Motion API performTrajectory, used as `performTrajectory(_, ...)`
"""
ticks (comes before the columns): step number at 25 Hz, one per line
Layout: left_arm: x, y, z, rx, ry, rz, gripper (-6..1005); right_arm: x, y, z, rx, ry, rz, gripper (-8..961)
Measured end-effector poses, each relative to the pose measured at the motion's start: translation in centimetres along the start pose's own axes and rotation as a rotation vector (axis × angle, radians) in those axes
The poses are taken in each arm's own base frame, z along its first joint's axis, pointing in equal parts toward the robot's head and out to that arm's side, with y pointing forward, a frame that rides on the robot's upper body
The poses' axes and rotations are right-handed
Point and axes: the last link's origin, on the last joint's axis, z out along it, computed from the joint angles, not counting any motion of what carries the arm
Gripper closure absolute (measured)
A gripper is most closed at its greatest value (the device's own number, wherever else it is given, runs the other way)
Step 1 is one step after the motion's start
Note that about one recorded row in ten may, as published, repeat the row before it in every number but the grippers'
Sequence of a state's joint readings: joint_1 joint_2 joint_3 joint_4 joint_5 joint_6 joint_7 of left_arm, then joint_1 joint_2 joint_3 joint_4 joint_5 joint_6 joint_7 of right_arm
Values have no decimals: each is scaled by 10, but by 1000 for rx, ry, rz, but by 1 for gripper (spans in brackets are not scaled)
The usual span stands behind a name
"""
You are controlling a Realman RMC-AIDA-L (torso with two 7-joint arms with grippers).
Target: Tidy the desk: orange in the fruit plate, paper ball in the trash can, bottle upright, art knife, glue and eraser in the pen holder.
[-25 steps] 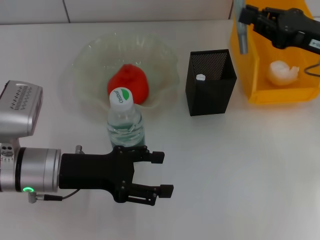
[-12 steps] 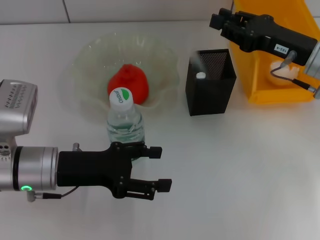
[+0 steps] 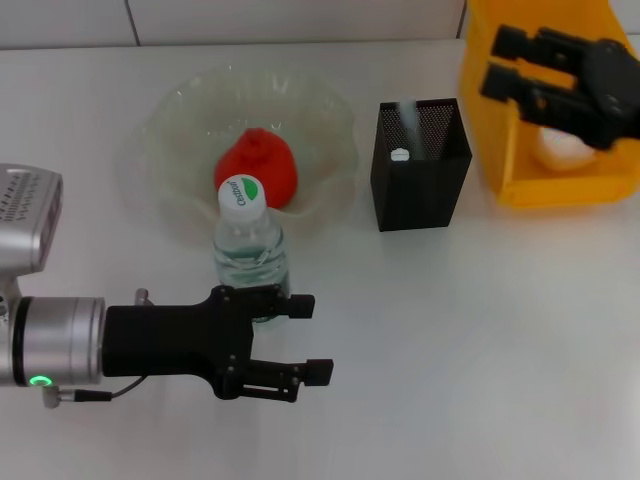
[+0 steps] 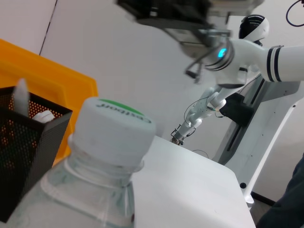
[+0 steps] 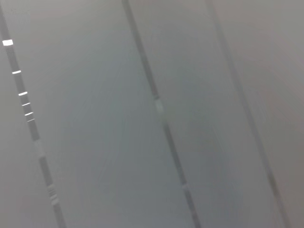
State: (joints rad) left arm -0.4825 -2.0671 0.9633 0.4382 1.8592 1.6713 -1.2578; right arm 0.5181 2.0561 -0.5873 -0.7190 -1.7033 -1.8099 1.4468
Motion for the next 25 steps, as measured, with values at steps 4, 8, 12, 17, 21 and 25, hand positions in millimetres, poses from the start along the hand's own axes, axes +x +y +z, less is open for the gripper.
performTrajectory(4,0,-1,-14,21,3,2,129,-1,33,-36,-195,75,44,346)
performTrajectory(8,3,-5,-39,77,31,6,129,18,45,-44,-215,110,87,331)
performTrajectory(12,3,-4,-48,86,48,8,129,56,60,-31,-241,116,82,327)
performTrajectory(17,3,-1,-51,74,49,7,129,84,63,-13,-227,125,90,327)
performTrajectory(21,2,1,-52,69,48,1,129,96,59,-6,-199,169,91,327)
performTrajectory(25,1,2,-54,71,47,-2,129,97,59,-3,-207,181,89,327)
